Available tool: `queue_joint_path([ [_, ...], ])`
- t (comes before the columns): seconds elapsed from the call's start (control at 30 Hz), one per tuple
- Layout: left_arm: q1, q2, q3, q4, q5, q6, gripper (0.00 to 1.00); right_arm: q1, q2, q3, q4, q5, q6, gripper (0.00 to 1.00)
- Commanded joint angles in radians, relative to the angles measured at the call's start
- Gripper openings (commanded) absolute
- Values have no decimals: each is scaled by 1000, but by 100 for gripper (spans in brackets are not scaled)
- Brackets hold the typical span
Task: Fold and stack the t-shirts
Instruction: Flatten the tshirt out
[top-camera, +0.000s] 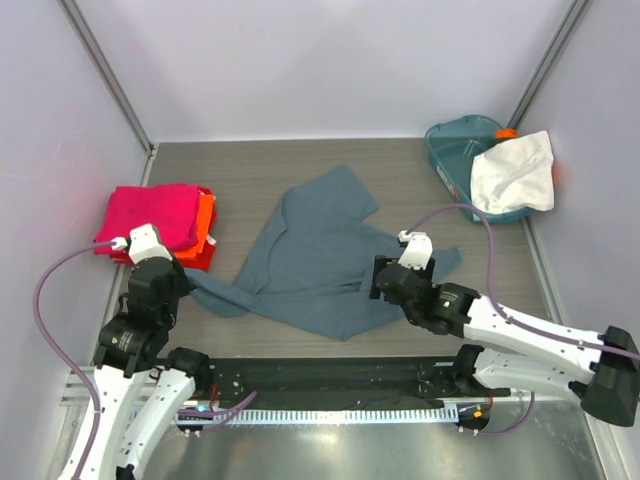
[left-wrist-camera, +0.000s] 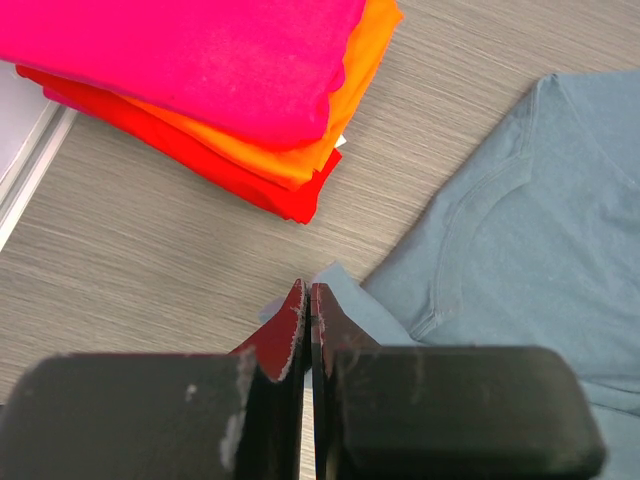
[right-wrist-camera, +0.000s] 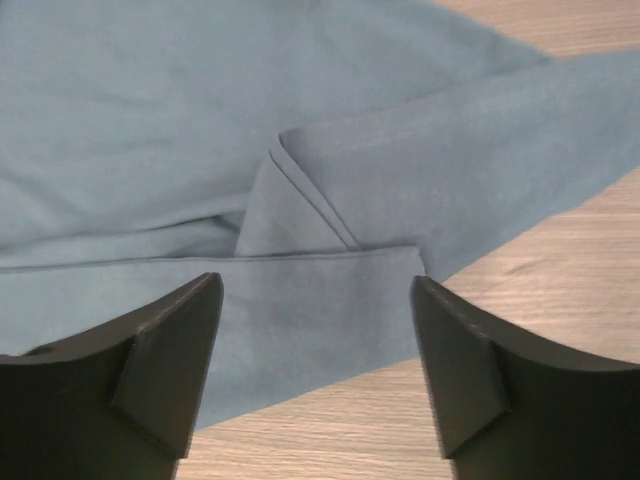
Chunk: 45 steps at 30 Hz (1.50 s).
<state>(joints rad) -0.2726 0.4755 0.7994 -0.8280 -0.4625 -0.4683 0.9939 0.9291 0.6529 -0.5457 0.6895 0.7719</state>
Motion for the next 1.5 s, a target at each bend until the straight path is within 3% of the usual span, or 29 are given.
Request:
queue_joint_path([
  [0.0,0,-14,-3,29,-19,-9,0,-9,54,36,6,39,62,79],
  [0.03,1,-15,-3,29,-21,-9,1,-27,71,24,9,28,84,69],
  [0.13,0,-17,-3,29,-21,-10,0,-113,106,-7,12,-4,127,57],
  [0.3,1,-23,-5,32,-19,-7,0,-293,108,-91,111,-243,63,56],
  [0.5,0,-29,-5,33,-16,-7,0,-351,111,-142,182,-303,27,61],
  [0.97,0,-34,-5,33,-16,-6,1,-365,191,-188,267,-351,47,50],
  [1.47,0,-32,-5,33,-18,-6,0,-371,113,-196,271,-291,10,6],
])
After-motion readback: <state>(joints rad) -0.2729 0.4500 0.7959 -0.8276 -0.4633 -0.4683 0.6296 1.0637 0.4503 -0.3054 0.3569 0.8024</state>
